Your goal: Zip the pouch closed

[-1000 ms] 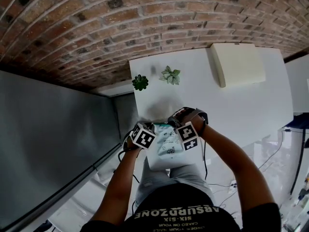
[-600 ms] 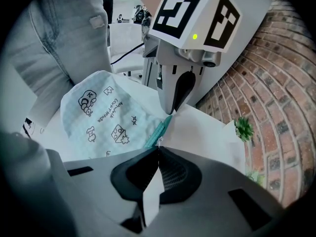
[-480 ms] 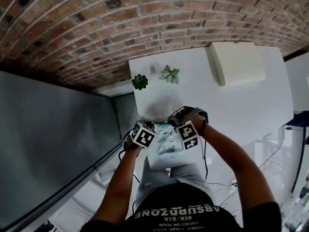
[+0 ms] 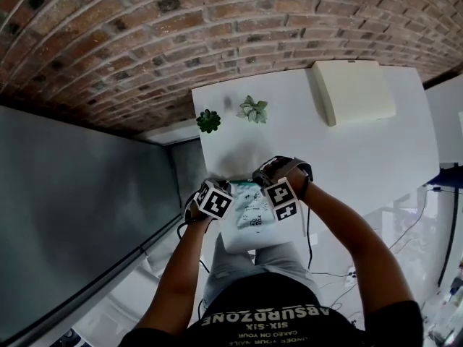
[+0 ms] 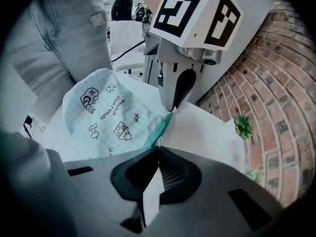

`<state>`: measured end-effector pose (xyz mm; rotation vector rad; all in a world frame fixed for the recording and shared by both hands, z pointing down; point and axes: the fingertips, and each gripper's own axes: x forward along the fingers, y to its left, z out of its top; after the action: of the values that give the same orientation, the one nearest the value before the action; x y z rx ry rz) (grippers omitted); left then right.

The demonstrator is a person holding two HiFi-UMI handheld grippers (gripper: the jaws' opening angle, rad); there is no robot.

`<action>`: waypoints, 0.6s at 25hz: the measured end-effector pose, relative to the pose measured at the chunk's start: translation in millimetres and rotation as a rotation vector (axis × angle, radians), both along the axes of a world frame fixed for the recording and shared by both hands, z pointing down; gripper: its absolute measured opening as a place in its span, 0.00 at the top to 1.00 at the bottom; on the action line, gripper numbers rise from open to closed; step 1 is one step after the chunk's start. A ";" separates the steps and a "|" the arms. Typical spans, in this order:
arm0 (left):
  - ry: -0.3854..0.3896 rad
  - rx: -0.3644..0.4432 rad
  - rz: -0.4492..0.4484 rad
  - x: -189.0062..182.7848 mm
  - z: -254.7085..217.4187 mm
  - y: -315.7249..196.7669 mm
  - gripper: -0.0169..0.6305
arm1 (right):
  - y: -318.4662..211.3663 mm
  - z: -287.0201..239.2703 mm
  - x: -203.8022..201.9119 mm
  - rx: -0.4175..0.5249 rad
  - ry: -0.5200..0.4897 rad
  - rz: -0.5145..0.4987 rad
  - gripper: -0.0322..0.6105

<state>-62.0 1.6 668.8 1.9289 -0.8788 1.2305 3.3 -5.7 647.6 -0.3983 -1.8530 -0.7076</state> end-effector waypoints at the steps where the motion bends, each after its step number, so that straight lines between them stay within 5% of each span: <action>1: 0.001 0.000 0.001 0.5 -0.7 0.1 0.93 | -0.7 -0.7 0.5 0.003 -0.001 0.000 0.95; 15: -0.013 0.008 -0.007 0.3 1.8 0.0 0.93 | 3.4 -1.3 3.5 0.011 -0.011 0.023 0.95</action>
<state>-61.7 1.6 670.6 1.9246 -0.8975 1.2393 6.9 -2.3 646.3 -0.3662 -1.8605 -0.7054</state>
